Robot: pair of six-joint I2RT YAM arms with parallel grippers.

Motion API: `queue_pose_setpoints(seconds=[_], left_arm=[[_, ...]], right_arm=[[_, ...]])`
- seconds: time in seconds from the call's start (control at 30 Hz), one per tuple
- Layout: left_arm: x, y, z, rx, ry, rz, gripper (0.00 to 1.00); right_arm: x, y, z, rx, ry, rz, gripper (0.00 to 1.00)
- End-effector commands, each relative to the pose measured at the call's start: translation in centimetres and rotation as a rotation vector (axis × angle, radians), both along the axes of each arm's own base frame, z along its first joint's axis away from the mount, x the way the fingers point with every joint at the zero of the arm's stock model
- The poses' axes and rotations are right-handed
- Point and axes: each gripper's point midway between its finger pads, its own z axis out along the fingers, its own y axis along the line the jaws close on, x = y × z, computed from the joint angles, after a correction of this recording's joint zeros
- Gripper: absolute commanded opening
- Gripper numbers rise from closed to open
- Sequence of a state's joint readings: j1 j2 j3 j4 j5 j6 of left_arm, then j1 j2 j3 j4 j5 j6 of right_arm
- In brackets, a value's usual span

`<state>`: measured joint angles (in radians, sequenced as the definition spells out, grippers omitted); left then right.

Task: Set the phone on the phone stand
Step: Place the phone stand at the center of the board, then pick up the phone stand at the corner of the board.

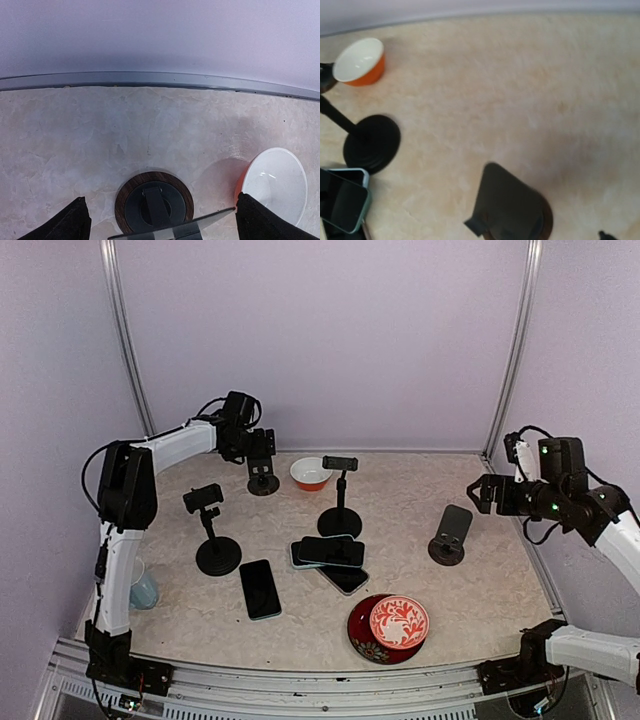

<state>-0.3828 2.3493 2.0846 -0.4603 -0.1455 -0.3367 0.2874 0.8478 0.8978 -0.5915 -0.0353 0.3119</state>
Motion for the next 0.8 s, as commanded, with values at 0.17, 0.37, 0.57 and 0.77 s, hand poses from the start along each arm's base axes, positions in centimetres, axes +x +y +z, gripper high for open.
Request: queue_pose_setpoints(seconds=[0.17,0.37,0.57,0.77], left_arm=[[-3.5,4.2,12.0,-0.023,-0.197,0.103,0.99],[-7.3,6.7,15.7,-0.030,-0.257,0.158,0.99],[-13.2,9.2,15.3,-0.040,-0.233,0.288,0.99],[-19.7,9.1,12.0,-0.036,-0.192,0.239,0.99]], right_arm=[[-1.2,-1.5,-2.7,0.043,0.110,-0.203,1.00],[-1.5,-1.9,-3.8,0.025,0.101,-0.290,1.00],[-0.2,-0.4,-6.0,-0.049,0.110,-0.289,1.00],[2.1,0.5,-7.1,-0.091,0.069,-0.305,1.00]])
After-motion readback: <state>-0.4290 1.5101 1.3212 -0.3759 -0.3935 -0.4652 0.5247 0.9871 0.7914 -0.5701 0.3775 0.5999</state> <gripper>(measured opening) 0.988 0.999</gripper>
